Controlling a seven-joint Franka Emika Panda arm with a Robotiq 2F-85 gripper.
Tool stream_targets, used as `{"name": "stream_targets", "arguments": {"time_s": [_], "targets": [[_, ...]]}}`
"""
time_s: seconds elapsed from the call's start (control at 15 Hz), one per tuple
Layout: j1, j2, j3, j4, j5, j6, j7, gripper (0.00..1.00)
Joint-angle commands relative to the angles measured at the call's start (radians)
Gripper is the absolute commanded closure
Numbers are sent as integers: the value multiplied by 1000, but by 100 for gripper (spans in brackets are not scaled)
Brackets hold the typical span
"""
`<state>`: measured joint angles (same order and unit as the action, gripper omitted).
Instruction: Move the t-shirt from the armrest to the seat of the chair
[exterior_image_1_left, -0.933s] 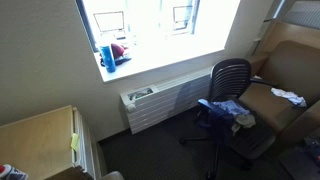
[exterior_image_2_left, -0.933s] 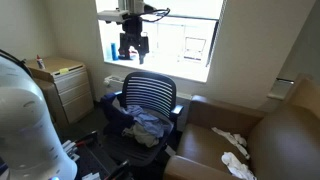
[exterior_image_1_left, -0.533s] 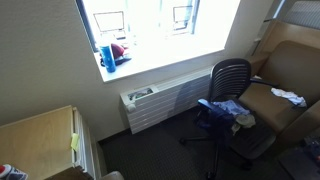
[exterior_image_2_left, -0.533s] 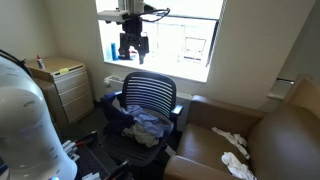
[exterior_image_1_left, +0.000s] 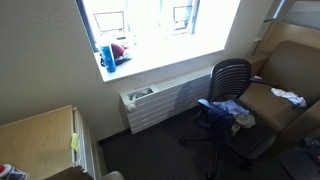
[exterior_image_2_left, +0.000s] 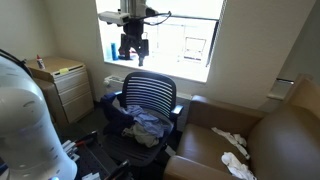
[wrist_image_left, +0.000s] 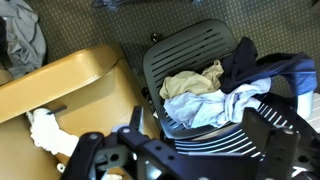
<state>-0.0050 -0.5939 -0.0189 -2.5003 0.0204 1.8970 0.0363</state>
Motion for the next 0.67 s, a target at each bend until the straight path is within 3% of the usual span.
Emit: {"name": "stream_targets", "arguments": {"time_s": [0.0, 0.4, 0.47, 0.6], "targets": [[27, 92, -37, -121, 111, 55, -55, 0], [124, 141, -35, -406, 327, 58, -265, 0], [99, 160, -14, -304, 279, 35, -192, 0], [114, 171, -14, -355, 305, 35, -231, 0]]}}
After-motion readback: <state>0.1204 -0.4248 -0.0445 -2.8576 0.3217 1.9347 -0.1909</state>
